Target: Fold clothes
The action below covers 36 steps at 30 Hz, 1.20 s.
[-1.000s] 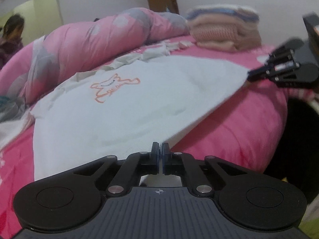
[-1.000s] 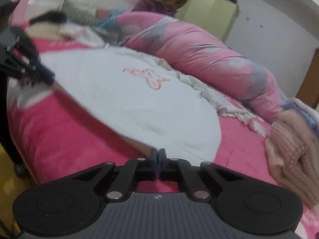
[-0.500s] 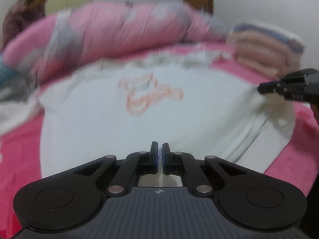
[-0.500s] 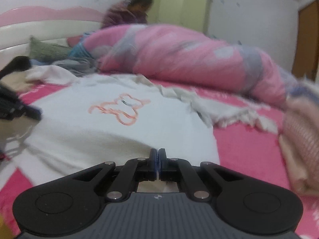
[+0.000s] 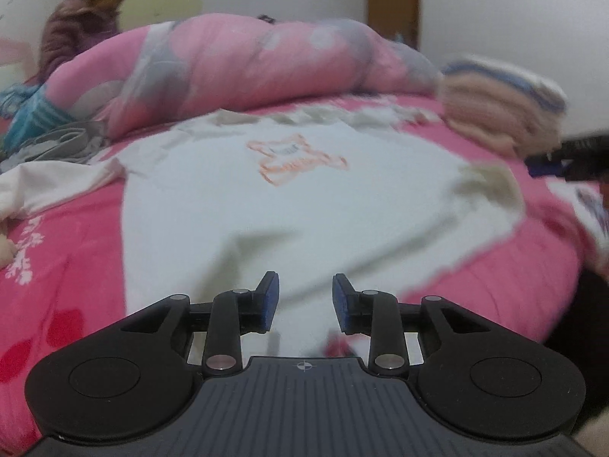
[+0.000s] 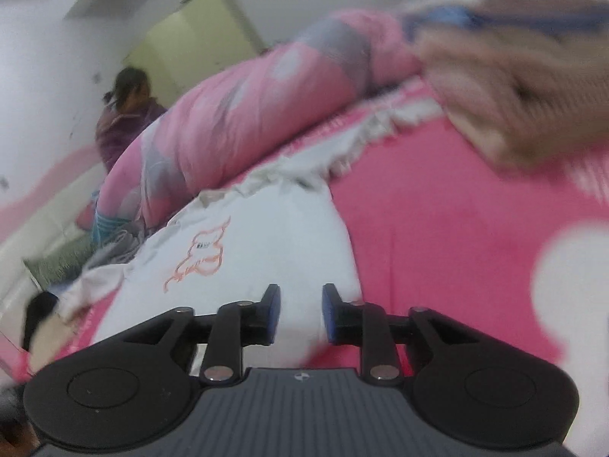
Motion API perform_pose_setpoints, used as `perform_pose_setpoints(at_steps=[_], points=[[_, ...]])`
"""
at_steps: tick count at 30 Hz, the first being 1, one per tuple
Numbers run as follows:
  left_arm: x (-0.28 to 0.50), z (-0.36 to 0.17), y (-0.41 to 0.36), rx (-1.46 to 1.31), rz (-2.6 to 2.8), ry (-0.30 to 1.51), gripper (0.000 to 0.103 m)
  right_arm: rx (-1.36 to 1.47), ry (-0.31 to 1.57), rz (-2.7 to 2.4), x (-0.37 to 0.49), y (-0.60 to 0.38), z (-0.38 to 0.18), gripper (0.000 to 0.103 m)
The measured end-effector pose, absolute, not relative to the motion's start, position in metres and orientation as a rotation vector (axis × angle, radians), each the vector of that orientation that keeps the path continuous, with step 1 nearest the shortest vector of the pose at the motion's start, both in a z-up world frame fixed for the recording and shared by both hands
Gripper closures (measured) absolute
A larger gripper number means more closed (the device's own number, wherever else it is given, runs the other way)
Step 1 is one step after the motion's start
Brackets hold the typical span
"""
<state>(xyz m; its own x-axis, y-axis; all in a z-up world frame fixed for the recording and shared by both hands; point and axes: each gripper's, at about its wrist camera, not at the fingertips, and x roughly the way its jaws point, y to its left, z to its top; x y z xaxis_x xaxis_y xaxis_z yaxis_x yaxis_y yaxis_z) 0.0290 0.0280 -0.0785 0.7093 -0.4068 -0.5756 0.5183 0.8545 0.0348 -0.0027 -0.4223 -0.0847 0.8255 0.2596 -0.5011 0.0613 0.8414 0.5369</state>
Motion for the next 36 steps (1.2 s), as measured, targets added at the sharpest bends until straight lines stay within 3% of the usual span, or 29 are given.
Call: perform_pose_setpoints(at_steps=[5, 13, 17, 20, 23, 24, 25, 27, 32, 36], points=[[0.026, -0.100, 0.021, 0.156, -0.471, 0.693, 0.073, 0.576, 0.702, 0.162, -0.011, -0.396, -0.105, 0.054], [0.040, -0.111, 0.080, -0.517, -0.355, 0.831, 0.072, 0.671, 0.698, 0.109, -0.004, -0.380, -0.118, 0.054], [0.047, -0.118, 0.088, -0.685, -0.296, 0.849, 0.073, 0.741, 0.703, 0.075, 0.006, -0.380, -0.123, 0.057], [0.051, -0.120, 0.084, -0.735, -0.240, 0.852, 0.073, 0.753, 0.698, 0.046, 0.010, -0.380, -0.124, 0.063], [0.054, -0.118, 0.079, -0.740, -0.167, 0.859, 0.085, 0.726, 0.689, 0.010, 0.013, -0.376, -0.128, 0.074], [0.053, -0.117, 0.077, -0.732, -0.143, 0.859, 0.095, 0.714, 0.685, -0.006, 0.013, -0.375, -0.129, 0.085], [0.054, -0.116, 0.076, -0.724, -0.116, 0.860, 0.097, 0.710, 0.681, -0.018, 0.013, -0.375, -0.130, 0.096], [0.054, -0.114, 0.074, -0.721, -0.088, 0.858, 0.103, 0.726, 0.669, -0.030, 0.010, -0.377, -0.131, 0.099], [0.039, -0.089, 0.073, -0.607, -0.107, 0.796, 0.103, 0.725, 0.573, 0.020, -0.017, -0.379, -0.102, 0.100], [0.031, -0.085, 0.083, -0.619, -0.127, 0.823, 0.103, 0.749, 0.615, 0.023, -0.024, -0.386, -0.102, 0.100]])
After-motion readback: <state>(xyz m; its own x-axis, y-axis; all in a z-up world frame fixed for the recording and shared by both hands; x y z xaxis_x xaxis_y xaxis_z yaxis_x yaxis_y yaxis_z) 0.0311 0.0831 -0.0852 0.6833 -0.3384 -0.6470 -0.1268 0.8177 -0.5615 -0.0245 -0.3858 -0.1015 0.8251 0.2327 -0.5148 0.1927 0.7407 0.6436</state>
